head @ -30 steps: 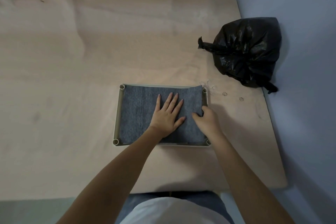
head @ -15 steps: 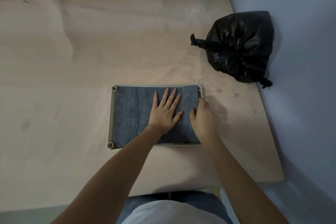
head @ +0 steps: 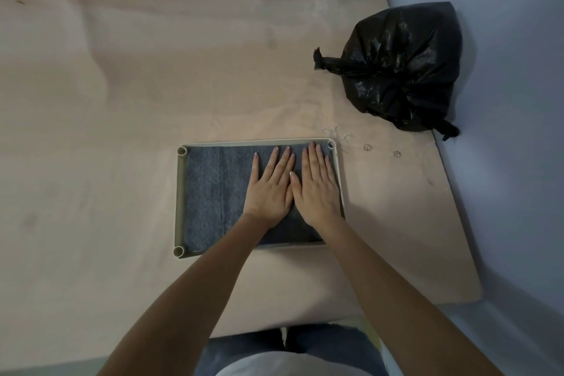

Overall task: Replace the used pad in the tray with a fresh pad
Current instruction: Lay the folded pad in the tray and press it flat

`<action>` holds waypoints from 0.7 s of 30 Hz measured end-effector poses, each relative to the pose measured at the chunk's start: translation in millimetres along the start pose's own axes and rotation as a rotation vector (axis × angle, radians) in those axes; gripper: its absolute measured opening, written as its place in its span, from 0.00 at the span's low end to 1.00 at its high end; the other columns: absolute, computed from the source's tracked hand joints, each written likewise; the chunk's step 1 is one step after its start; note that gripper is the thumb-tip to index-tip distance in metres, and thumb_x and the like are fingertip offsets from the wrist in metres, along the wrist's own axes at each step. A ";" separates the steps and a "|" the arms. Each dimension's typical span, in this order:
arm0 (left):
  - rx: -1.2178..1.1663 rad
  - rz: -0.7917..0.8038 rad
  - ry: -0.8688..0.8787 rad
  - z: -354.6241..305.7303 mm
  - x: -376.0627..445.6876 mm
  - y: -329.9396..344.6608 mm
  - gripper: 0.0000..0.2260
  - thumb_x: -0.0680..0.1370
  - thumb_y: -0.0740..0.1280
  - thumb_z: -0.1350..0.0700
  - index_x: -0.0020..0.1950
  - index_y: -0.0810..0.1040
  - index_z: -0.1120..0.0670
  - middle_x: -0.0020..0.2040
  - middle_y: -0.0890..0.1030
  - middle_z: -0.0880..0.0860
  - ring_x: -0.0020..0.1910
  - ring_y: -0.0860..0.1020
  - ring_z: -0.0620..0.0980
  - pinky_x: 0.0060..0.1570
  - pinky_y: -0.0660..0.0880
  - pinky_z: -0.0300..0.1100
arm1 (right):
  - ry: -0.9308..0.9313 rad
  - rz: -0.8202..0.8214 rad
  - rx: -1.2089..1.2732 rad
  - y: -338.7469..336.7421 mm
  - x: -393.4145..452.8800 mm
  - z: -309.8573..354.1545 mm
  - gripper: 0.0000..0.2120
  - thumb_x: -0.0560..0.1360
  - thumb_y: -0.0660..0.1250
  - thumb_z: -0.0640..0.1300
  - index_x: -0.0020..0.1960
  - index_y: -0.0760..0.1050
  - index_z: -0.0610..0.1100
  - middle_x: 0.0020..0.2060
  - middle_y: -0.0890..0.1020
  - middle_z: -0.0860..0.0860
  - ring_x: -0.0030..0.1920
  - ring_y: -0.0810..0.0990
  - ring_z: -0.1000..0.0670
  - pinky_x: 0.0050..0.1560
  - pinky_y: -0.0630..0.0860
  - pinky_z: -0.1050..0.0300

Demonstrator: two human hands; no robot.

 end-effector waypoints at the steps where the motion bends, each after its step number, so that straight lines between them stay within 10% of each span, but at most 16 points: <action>1: -0.002 -0.001 0.000 0.0 0.2 -0.6 0.27 0.79 0.38 0.48 0.77 0.50 0.56 0.78 0.51 0.52 0.77 0.46 0.53 0.73 0.40 0.59 | -0.001 0.005 0.012 1.2 -0.2 -0.8 0.29 0.82 0.41 0.55 0.75 0.40 0.38 0.76 0.44 0.42 0.77 0.41 0.47 0.74 0.35 0.55; 21: -0.015 -0.030 -0.159 78.8 -40.7 -15.1 0.26 0.81 0.42 0.47 0.77 0.54 0.56 0.77 0.56 0.53 0.77 0.52 0.52 0.75 0.46 0.54 | 0.001 -0.047 0.065 7.3 -2.4 -3.6 0.29 0.80 0.42 0.51 0.76 0.46 0.37 0.77 0.48 0.42 0.77 0.46 0.46 0.75 0.38 0.55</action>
Point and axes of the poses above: each hand's wrist, its own x-axis towards the middle knuckle, its own y-axis out of the palm, z = x × y, the point moved 6 cm from there along x, towards the middle knuckle
